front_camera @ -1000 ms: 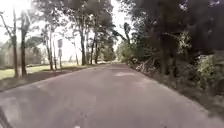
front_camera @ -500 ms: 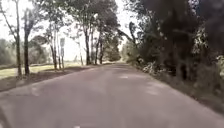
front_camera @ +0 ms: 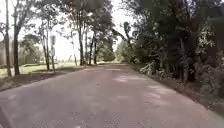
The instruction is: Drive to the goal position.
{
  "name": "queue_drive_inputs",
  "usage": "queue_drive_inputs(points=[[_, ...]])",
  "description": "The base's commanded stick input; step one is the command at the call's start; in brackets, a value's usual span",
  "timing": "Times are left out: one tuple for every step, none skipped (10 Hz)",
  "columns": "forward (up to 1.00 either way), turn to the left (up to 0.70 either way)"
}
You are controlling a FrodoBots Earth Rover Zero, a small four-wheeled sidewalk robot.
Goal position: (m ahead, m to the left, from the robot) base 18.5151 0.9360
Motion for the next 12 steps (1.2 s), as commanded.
queue_drive_inputs(points=[[1.00,-0.10],[1.00,-0.08],[1.00,-0.07],[1.00,-0.07],[1.00,-0.06],[1.00,-0.06],[1.00,-0.06],[1.00,-0.06],[1.00,-0.06],[1.00,-0.06],[1.00,-0.06],[1.00,-0.05]])
